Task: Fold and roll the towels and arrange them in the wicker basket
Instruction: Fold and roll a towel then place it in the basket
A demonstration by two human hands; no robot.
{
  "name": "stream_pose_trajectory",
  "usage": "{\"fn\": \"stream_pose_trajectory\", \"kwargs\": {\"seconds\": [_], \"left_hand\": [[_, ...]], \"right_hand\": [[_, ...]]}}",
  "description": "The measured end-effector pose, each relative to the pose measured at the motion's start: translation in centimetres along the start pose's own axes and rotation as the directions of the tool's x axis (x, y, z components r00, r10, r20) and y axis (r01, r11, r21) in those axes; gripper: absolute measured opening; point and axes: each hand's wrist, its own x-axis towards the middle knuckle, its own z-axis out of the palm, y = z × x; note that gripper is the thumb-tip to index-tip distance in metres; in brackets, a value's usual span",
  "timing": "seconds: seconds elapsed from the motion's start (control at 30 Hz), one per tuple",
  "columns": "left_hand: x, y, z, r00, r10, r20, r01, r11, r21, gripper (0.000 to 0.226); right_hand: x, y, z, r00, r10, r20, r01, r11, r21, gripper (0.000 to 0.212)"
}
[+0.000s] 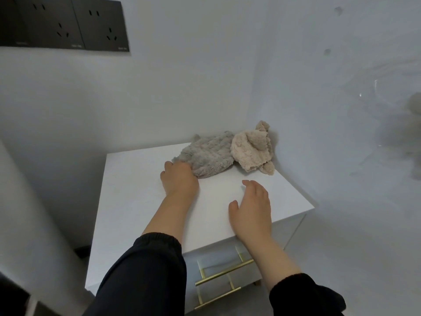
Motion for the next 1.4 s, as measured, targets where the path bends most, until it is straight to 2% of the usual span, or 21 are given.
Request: {"fn": "stream_pose_trajectory", "kwargs": {"seconds": [0.1,0.2,0.33,0.43,0.5,0.57,0.6,0.67,0.73,0.77,0.8,0.87,0.93,0.97,1.0,1.07,1.13,1.23,1.27,1.33,1.4], "left_hand": [[-0.4,-0.3,-1.1,0.985,0.120,-0.128,-0.139,0.978,-0.154,0.020],[-2.0,0.6,-3.4,0.971,0.121,-0.207,-0.200,0.884,-0.422,0.002],[-4.6,1.8,-5.4,0.985,-0.034,-0.169,-0.080,0.776,-0.625,0.014],[-5.7,1.9,-6.1,0.979,-0.144,-0.143,0.000,0.703,-0.711,0.014],[-5.9,1.9,-6.4,0.976,-0.201,-0.084,0.057,0.605,-0.794,0.016],[-5.8,1.7,-6.8,0.971,-0.232,0.064,0.166,0.450,-0.877,0.020],[-5.9,1.6,-7.0,0.961,-0.226,0.161,0.236,0.359,-0.903,0.020],[-6.2,1.4,-7.5,0.932,-0.174,0.319,0.350,0.195,-0.916,0.019],[-6.7,1.4,-8.0,0.912,-0.115,0.393,0.405,0.117,-0.907,0.020],[-6.9,1.4,-8.3,0.909,-0.098,0.405,0.413,0.096,-0.905,0.020],[-7.1,1.4,-8.5,0.908,-0.088,0.409,0.415,0.074,-0.907,0.017],[-7.6,1.5,-9.2,0.905,-0.053,0.422,0.423,0.004,-0.906,0.012],[-8.0,1.7,-9.9,0.899,0.027,0.436,0.437,-0.049,-0.898,0.013],[-8.2,1.7,-10.3,0.898,0.071,0.434,0.438,-0.053,-0.897,0.012],[-8.4,1.7,-10.6,0.899,0.104,0.425,0.432,-0.050,-0.901,0.011],[-8.8,1.7,-11.0,0.917,0.106,0.386,0.392,-0.043,-0.919,0.011],[-9.2,1.7,-11.5,0.940,0.050,0.339,0.340,-0.028,-0.940,0.011],[-9.7,1.7,-12.0,0.944,0.027,0.328,0.328,0.007,-0.945,0.009],[-9.9,1.7,-12.2,0.936,0.055,0.348,0.347,0.029,-0.937,0.008],[-10.2,1.5,-12.3,0.901,0.176,0.397,0.398,0.035,-0.917,0.013],[-10.4,1.3,-12.4,0.846,0.340,0.411,0.453,-0.051,-0.890,0.028]], "right_hand": [[0.1,0.0,-0.5,0.999,0.035,0.001,-0.035,0.996,0.083,0.054],[0.3,0.1,-1.2,0.997,0.081,-0.012,-0.078,0.985,0.155,0.055],[0.9,0.5,-2.1,0.998,0.061,-0.019,-0.056,0.981,0.186,0.056],[1.8,1.0,-2.3,0.998,-0.033,0.044,0.031,0.998,0.052,0.057],[2.1,1.4,-2.1,0.990,-0.054,0.133,0.066,0.994,-0.083,0.058],[2.1,1.5,-1.8,0.983,-0.032,0.181,0.054,0.992,-0.117,0.060],[2.1,1.3,-1.9,0.986,-0.042,0.162,0.051,0.997,-0.053,0.059],[1.7,0.0,-2.6,0.994,-0.062,0.095,0.037,0.970,0.241,0.051],[1.2,-2.1,-4.3,0.991,-0.039,0.125,-0.041,0.816,0.576,0.038],[1.0,-3.0,-5.3,0.983,-0.047,0.176,-0.087,0.729,0.679,0.034],[0.6,-3.6,-6.1,0.970,-0.093,0.225,-0.103,0.681,0.725,0.029],[-0.2,-4.4,-7.4,0.908,-0.233,0.347,-0.120,0.650,0.750,0.025],[-0.6,-4.4,-7.8,0.866,-0.288,0.409,-0.148,0.633,0.760,0.046],[-0.7,-4.3,-7.9,0.875,-0.276,0.398,-0.140,0.642,0.753,0.052],[-0.9,-4.4,-8.0,0.897,-0.249,0.364,-0.125,0.647,0.752,0.049],[-1.3,-4.5,-8.5,0.957,-0.147,0.251,-0.087,0.679,0.729,0.032],[-1.7,-4.5,-9.0,0.979,-0.082,0.186,-0.080,0.686,0.723,0.020],[-1.9,-4.9,-10.2,0.975,-0.097,0.199,-0.111,0.565,0.818,0.018],[-1.9,-5.0,-10.6,0.971,-0.106,0.213,-0.138,0.477,0.868,0.020],[-1.8,-5.1,-11.5,0.957,-0.146,0.250,-0.214,0.226,0.950,0.016],[-1.7,-4.8,-12.4,0.928,-0.222,0.300,-0.310,-0.013,0.951,0.031]]}}
